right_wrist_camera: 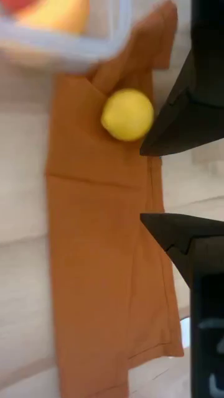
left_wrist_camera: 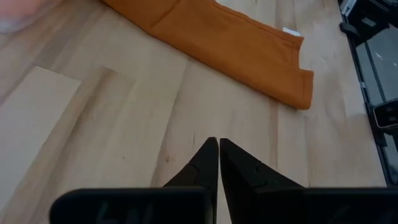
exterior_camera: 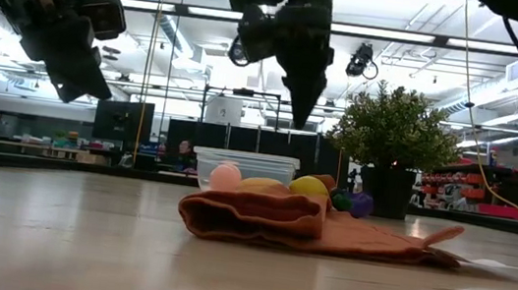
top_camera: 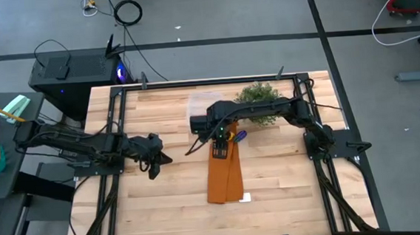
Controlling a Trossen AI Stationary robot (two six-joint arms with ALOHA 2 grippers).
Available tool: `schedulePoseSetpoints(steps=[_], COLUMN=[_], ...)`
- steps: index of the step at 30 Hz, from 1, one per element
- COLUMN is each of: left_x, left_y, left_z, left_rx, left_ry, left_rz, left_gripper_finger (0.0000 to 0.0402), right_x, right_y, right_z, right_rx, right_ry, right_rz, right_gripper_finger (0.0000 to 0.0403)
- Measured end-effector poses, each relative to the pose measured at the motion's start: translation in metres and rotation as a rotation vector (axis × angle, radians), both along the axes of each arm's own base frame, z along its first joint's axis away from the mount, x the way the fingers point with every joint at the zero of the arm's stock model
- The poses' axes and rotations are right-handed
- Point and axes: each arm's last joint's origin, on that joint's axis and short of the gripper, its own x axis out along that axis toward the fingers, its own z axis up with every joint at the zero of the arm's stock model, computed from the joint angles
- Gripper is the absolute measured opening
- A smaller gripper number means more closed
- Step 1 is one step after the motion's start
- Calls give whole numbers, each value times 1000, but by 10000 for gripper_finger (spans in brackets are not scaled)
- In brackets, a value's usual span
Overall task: Pick and placing Produce into tupperware
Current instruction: Put the purple eggplant into the transparent bin
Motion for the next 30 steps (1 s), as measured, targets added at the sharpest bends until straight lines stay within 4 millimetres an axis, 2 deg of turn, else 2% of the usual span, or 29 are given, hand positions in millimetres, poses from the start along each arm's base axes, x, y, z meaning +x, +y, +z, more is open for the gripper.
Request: schedulePoseSetpoints(steps=[4, 10, 14, 18, 21, 24, 27, 30], left_x=[0, 0, 0, 0, 0, 0, 0, 0], left_y=[-1, -1, 0, 0, 0, 0, 0, 0], left_z=[0, 0, 0, 0, 0, 0, 0, 0], left_rx=[1, 11, 16, 20, 20, 21, 22, 20], left_ry=[0, -2, -3, -3, -4, -4, -4, -4], left_rz=[-4, 1, 2, 3, 4, 4, 6, 8], left_gripper_finger=[12, 19, 25, 22, 16, 12, 13, 18], right_x=[-8, -47, -73, -91, -100, -104, -100, -95], right_y=[3, -1, 3, 14, 20, 26, 31, 30], right_z=[-4, 5, 8, 8, 6, -2, -8, -20], right_rx=[-2, -39, -25, -2, -6, -18, -32, -68], right_ry=[-44, -131, -149, -145, -144, -140, -146, -112], right_rz=[-66, -188, -180, -142, -77, 69, 249, 334], right_gripper_finger=[161, 150, 147, 148, 150, 154, 163, 176])
